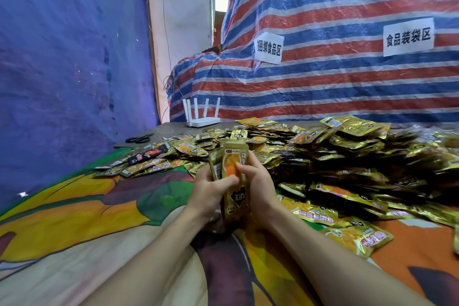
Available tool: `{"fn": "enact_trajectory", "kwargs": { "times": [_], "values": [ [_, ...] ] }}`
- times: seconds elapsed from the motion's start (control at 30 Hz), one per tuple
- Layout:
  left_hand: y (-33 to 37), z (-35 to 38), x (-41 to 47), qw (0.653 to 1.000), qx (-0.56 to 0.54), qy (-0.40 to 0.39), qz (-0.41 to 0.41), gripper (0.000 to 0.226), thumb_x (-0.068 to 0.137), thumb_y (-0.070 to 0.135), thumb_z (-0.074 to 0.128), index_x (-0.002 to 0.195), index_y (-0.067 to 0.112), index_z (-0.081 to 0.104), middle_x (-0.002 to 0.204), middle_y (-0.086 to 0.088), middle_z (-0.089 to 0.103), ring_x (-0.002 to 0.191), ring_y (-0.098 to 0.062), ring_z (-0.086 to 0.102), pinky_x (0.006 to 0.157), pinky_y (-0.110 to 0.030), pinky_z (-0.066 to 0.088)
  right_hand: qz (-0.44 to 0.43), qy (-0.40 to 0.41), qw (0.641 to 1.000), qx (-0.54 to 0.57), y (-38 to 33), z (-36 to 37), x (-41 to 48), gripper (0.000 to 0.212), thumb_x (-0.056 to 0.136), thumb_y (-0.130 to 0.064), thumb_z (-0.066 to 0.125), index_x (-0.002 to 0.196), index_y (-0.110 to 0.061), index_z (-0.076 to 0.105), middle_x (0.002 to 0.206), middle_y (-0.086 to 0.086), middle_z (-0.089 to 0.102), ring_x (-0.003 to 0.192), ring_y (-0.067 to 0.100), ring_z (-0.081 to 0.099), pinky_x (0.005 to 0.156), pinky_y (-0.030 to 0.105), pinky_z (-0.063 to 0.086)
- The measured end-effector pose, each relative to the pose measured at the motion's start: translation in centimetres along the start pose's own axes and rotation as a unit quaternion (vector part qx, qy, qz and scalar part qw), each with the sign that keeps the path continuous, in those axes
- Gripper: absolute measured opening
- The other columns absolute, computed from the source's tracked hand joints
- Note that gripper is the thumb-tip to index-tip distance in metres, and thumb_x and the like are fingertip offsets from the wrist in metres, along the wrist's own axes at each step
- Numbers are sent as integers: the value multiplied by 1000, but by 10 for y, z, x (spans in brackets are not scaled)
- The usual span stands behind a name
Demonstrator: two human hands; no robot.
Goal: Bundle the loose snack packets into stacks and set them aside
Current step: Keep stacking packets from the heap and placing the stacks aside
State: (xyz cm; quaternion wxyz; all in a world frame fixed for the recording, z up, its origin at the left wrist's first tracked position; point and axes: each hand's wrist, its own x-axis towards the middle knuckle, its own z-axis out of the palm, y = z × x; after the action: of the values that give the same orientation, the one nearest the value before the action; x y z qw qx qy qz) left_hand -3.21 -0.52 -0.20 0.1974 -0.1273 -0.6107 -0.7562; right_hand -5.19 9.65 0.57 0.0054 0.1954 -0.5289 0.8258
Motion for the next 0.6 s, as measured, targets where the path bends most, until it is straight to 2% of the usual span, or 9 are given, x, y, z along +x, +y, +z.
{"fn": "enact_trajectory", "kwargs": {
  "times": [0.07, 0.13, 0.23, 0.3, 0.37, 0.47, 0.53, 0.6],
  "values": [
    [-1, 2, -3, 999, -10, -46, -12, 27, 61, -2, 61, 74, 16, 76, 71, -7, 70, 65, -20, 68, 56, -29, 54, -17, -42, 999, 2, -3, 3, -3, 51, 75, -14, 51, 123, -15, 65, 118, 14, 71, 112, 31, 66, 100, 42, 50],
    [-1, 3, -7, 998, 3, -61, -32, 27, 59, -1, 59, 73, 16, 75, 69, -4, 68, 64, -19, 66, 55, -28, 52, -27, -51, 998, -31, -5, 4, -4, 54, 66, -15, 46, 116, -13, 66, 112, 16, 70, 104, 27, 65, 92, 33, 50],
    [-2, 1, -6, 993, 111, -45, 17, 21, 59, 5, 57, 67, 20, 70, 62, 8, 62, 60, -7, 57, 56, -23, 46, -35, -37, 990, -131, -7, 2, -3, 44, 65, -15, 45, 102, -11, 68, 94, 9, 67, 90, 19, 61, 73, 19, 50],
    [-3, 1, -4, 985, 163, -36, 52, 29, 60, 6, 58, 87, 12, 67, 71, 5, 62, 64, -4, 58, 60, -21, 47, -50, -22, 985, -162, -8, 1, -2, 40, 70, -9, 47, 103, -14, 69, 91, 0, 67, 84, 9, 61, 67, 15, 50],
    [-4, -1, -1, 986, 160, -15, 54, 44, 62, 0, 64, 105, 0, 59, 77, 0, 62, 65, -2, 60, 60, -16, 47, -63, -1, 981, -185, -11, -3, -1, 41, 75, -3, 50, 106, -19, 70, 102, 2, 68, 82, 1, 64, 67, 16, 53],
    [-3, -5, 2, 991, 129, -19, 10, 43, 64, -14, 71, 100, -2, 52, 72, -8, 52, 61, -8, 56, 59, -18, 46, -48, 39, 964, -258, -18, -14, 2, 35, 87, 2, 49, 101, -16, 75, 103, 8, 69, 80, 4, 67, 67, 21, 57],
    [-1, -7, 3, 993, 113, -10, -28, 41, 56, -5, 67, 94, -1, 51, 75, -10, 51, 71, -21, 54, 68, -32, 45, -32, 40, 923, -382, -26, -24, 4, 32, 85, -2, 53, 98, -20, 76, 95, 2, 70, 81, 11, 66, 69, 31, 58],
    [1, -9, 1, 993, 109, -9, -52, 45, 52, -1, 62, 97, -3, 52, 81, -11, 53, 79, -27, 51, 75, -42, 42, 0, 5, 874, -486, -35, -32, 7, 30, 82, -6, 56, 92, -26, 76, 91, -2, 69, 76, 13, 64, 63, 31, 53]
  ]
}}
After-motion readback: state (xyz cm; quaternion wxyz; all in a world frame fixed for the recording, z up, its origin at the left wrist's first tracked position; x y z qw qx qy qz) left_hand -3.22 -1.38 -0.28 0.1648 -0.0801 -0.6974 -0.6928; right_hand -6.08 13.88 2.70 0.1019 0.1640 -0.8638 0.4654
